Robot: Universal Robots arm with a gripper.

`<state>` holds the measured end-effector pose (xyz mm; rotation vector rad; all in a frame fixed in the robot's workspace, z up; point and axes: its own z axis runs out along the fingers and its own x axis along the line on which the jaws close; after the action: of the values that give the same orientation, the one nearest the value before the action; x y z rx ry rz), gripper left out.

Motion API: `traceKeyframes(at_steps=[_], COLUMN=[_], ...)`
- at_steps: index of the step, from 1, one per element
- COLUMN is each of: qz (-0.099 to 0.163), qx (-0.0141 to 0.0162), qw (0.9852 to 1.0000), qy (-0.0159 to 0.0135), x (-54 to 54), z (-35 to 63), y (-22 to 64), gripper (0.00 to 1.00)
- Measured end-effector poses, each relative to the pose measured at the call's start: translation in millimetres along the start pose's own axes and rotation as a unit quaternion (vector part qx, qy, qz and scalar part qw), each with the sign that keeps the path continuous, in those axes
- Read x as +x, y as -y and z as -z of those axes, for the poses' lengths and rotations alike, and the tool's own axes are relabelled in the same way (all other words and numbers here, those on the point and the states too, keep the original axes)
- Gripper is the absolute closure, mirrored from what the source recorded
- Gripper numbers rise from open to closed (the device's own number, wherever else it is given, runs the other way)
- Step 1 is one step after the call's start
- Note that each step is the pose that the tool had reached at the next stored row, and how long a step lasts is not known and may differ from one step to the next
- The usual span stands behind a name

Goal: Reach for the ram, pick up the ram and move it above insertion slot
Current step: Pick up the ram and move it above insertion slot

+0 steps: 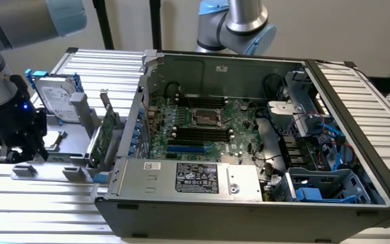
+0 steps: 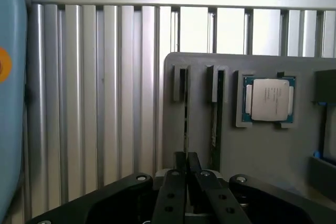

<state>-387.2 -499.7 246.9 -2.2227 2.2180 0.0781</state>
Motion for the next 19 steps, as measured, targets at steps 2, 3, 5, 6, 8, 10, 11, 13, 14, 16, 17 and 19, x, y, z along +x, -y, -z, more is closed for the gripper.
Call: traceKeyframes(at_steps=[2,3,5,6,8,10,11,13,14,16,17,19], qz=[0.001,0.001,0.001,0.002,0.002,0.003,0.003,0.004,0.005,0.006,0.006,0.007], qx=[-0.0002,-0.0002,-0.0005,-0.0004,-0.0007,-0.0008,-0.001,-0.0011,-0.0012,-0.0013,-0.0013,-0.0014], qw=[1.0,1.0,1.0,1.0,1.0,1.0,1.0,1.0,0.9999,0.9999,0.9999,0.9999], qy=[0.0006,0.001,0.0017,0.0023,0.0034,0.005,0.0058,0.0079,0.0089,0.0112,0.0124,0.0152], x=[-0.3,-0.5,-0.8,-1.0,-1.2,-1.5,-1.6,-1.9,-2.0,-2.3,-2.4,-2.6], z=[9.0,13.5,22.6,27.4,36.0,44.1,48.1,55.9,59.8,67.1,70.7,77.6], y=[0.5,0.9,1.8,2.6,4.3,6.7,8.0,11.0,12.6,16.1,18.0,22.0], gripper=[0.87,0.87,0.87,0.87,0.87,0.87,0.87,0.87,0.87,0.87,0.87,0.87])
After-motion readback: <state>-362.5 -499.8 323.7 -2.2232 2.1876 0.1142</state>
